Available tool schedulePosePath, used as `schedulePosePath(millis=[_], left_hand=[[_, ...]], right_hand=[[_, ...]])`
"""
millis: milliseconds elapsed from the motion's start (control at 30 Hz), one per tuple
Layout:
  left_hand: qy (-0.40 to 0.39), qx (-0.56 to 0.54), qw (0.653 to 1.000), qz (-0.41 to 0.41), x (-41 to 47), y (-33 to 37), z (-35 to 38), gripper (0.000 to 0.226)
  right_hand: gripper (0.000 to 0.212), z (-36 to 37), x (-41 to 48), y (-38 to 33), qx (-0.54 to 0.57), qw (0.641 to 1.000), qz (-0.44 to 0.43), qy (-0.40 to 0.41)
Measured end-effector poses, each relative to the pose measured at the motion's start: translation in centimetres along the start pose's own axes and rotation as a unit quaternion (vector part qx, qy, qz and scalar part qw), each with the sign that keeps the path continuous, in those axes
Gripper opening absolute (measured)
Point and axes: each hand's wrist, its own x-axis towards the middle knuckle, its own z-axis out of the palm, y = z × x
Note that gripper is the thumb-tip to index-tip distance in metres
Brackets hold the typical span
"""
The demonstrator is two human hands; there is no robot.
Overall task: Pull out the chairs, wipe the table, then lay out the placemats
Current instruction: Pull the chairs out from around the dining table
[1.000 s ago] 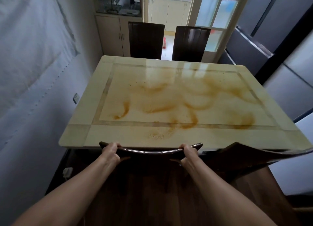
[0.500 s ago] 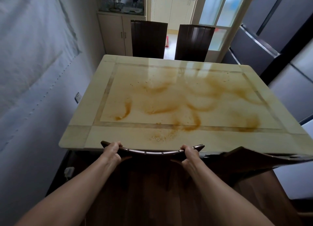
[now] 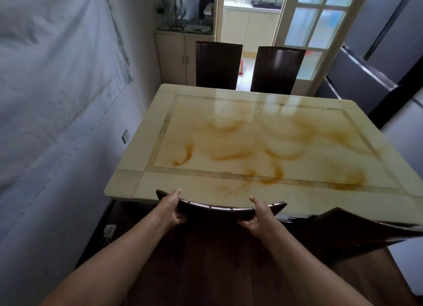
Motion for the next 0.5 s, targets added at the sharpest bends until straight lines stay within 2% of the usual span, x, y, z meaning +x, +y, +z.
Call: schedulePosePath(millis=[67, 133, 233, 333, 500], left_hand=[[-0.012, 0.038, 0.999, -0.012, -1.0, 0.3, -0.4, 0.056], [-0.032, 0.075, 0.997, -0.016, -1.8, 0.9, -1.3, 0.061], [-0.068, 0.094, 0.993, 0.021, -2.6, 2.1, -3.2, 0.057], [-0.074, 0.050, 0.991, 0.096, -3.2, 4.2, -5.1, 0.050], [-0.126, -0.027, 0.971, 0.200, -4.1, 8.6, -9.5, 0.058]], right_hand=[[0.065, 1.8, -1.7, 0.2, -0.031, 0.999, 0.013, -0.024], [0.061, 3.4, -3.1, 0.4, -0.060, 0.997, 0.017, -0.035], [0.055, 5.5, -4.2, 0.6, -0.094, 0.994, 0.000, -0.054], [0.055, 8.6, -5.3, 0.3, -0.108, 0.988, -0.065, -0.089], [0.050, 14.2, -6.6, -0.4, -0.093, 0.973, -0.164, -0.135]])
